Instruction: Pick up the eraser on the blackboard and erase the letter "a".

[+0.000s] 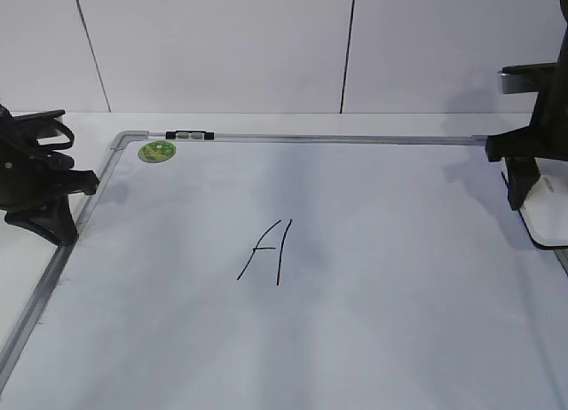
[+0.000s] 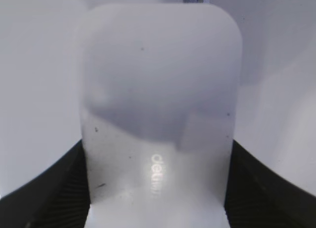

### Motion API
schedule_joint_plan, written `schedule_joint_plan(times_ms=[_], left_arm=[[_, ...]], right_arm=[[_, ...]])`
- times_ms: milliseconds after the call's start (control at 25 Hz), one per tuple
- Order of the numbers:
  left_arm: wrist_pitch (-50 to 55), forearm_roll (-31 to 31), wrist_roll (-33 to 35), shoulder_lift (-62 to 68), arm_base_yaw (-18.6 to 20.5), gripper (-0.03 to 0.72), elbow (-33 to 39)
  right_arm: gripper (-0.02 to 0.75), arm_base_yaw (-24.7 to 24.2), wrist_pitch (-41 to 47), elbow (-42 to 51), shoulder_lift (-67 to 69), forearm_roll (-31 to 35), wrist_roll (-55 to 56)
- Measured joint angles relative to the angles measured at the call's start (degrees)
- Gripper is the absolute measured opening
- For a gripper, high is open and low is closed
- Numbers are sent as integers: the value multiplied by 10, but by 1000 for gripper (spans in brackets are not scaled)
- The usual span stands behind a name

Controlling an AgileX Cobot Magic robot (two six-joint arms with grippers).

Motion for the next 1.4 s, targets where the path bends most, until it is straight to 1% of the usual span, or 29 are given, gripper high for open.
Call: schedule_joint_plan(times_ms=[800, 1080, 1400], left_arm=[[0, 0, 0, 0, 0, 15, 0], [0, 0, 0, 0, 0, 15, 0], [0, 0, 0, 0, 0, 15, 0]], right_arm=[[532, 0, 0, 0, 7, -2, -2], [536, 0, 0, 0, 34, 12, -15], [540, 0, -1, 0, 35, 11, -16]])
